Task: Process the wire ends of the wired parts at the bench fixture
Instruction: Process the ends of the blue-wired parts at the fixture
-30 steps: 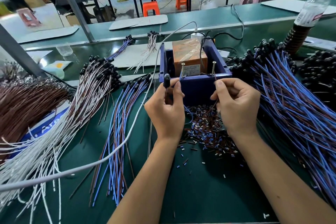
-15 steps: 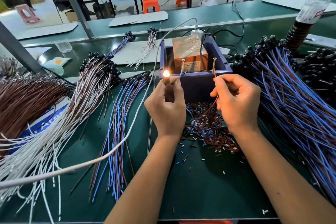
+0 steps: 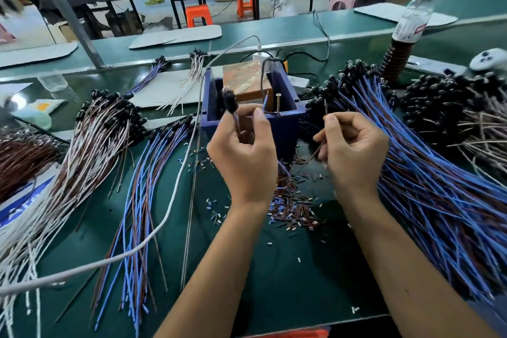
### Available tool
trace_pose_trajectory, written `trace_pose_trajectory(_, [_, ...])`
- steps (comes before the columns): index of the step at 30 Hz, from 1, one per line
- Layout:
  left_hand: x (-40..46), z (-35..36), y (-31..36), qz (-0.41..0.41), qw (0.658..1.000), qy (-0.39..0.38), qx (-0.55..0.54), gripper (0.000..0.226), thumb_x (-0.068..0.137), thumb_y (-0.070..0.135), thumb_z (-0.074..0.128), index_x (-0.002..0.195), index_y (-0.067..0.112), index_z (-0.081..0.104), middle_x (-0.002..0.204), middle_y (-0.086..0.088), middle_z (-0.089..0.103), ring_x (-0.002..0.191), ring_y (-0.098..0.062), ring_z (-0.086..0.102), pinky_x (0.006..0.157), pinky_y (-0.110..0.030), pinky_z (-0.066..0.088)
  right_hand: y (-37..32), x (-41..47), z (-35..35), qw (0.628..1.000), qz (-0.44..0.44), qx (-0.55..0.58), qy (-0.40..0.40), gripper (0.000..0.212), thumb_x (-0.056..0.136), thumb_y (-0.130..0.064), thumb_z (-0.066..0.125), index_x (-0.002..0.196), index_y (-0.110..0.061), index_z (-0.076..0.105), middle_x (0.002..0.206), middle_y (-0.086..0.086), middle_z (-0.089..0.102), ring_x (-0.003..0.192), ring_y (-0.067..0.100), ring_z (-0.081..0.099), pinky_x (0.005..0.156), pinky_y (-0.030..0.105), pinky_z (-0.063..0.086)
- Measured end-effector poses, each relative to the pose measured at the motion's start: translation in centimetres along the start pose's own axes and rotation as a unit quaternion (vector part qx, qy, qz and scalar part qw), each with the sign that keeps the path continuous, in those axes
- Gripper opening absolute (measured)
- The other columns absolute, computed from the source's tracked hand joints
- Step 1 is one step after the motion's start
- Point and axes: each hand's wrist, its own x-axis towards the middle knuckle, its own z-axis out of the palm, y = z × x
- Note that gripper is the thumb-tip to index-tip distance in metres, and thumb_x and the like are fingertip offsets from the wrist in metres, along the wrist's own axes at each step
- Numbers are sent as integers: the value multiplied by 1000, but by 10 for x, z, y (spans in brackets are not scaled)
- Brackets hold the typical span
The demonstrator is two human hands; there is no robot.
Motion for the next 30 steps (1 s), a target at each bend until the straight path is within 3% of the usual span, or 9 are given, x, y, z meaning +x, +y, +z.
trace_pose_trajectory(3, [4, 36, 24, -84, 991, -103, -26, 17, 93, 12, 67, 77, 15, 71, 62, 5, 64, 58, -10, 57, 60, -29, 49, -9, 14, -33, 998, 4, -21, 52, 16, 96, -24, 66, 83, -17, 70, 67, 3, 73, 42, 19, 60, 44, 29, 45])
trace_pose_trajectory(7, [6, 82, 55, -134, 965, -222, -36, 19, 94, 14, 68, 75, 15, 72, 55, 6, 66, 48, -1, 53, 52, -15, 43, -31, 38, -86, 989, 16, -52, 139, 10, 87, -21, 72, 78, -23, 67, 64, -3, 72, 45, 13, 64, 44, 27, 47])
trace_pose_trajectory(11, [2, 122, 76, -214, 927, -306, -46, 26, 89, 13, 66, 64, 19, 72, 61, 3, 69, 52, -13, 53, 57, -29, 46, -60, 54, -129, 947, -72, -220, 221, 5, 84, -29, 69, 89, -27, 67, 85, -5, 71, 67, 9, 66, 66, 37, 57])
trace_pose_trajectory(14, [-3, 150, 87, -301, 888, -329, -107, 24, 95, 9, 57, 78, 13, 73, 66, 0, 64, 50, -10, 43, 53, -24, 34, -75, 51, -134, 911, -182, -360, 84, 18, 97, -33, 60, 105, -21, 70, 98, -7, 65, 97, 24, 59, 85, 33, 44])
trace_pose_trajectory(16, [-5, 163, 90, -368, 856, -317, -177, 28, 101, 6, 48, 84, 8, 70, 67, -2, 56, 46, -6, 37, 44, -21, 29, -79, 46, -129, 905, -167, -388, -44, 30, 103, -38, 53, 110, -17, 74, 102, -2, 69, 105, 26, 58, 88, 34, 41])
trace_pose_trajectory(19, [-5, 174, 89, -432, 800, -293, -296, 38, 110, 7, 37, 84, 5, 64, 69, -4, 53, 51, -5, 37, 41, -12, 28, -78, 41, -134, 919, -75, -354, -154, 34, 108, -40, 52, 96, -19, 75, 85, -6, 75, 78, 11, 65, 73, 29, 47])
trace_pose_trajectory(22, [2, 181, 86, -475, 752, -265, -371, 35, 111, 8, 37, 90, 3, 65, 82, -8, 61, 68, -9, 52, 55, -14, 43, -77, 42, -147, 947, -48, -295, -116, 24, 102, -30, 65, 82, -19, 73, 67, -11, 70, 59, 7, 63, 60, 22, 47])
trace_pose_trajectory(26, [12, 179, 70, -396, 847, -257, -244, 23, 105, 13, 56, 90, 11, 73, 82, -2, 69, 66, -7, 57, 60, -19, 48, -80, 51, -170, 946, -95, -310, -25, 15, 96, -36, 69, 89, -23, 71, 70, -20, 69, 62, 0, 61, 62, 17, 45])
trace_pose_trajectory(30, [26, 180, 46, -173, 946, -272, 39, 17, 93, 21, 77, 78, 14, 78, 72, 0, 74, 68, -13, 68, 76, -32, 61, -69, 49, -171, 922, -78, -378, -29, 14, 94, -34, 70, 86, -22, 67, 65, -14, 67, 61, 2, 64, 61, 23, 48])
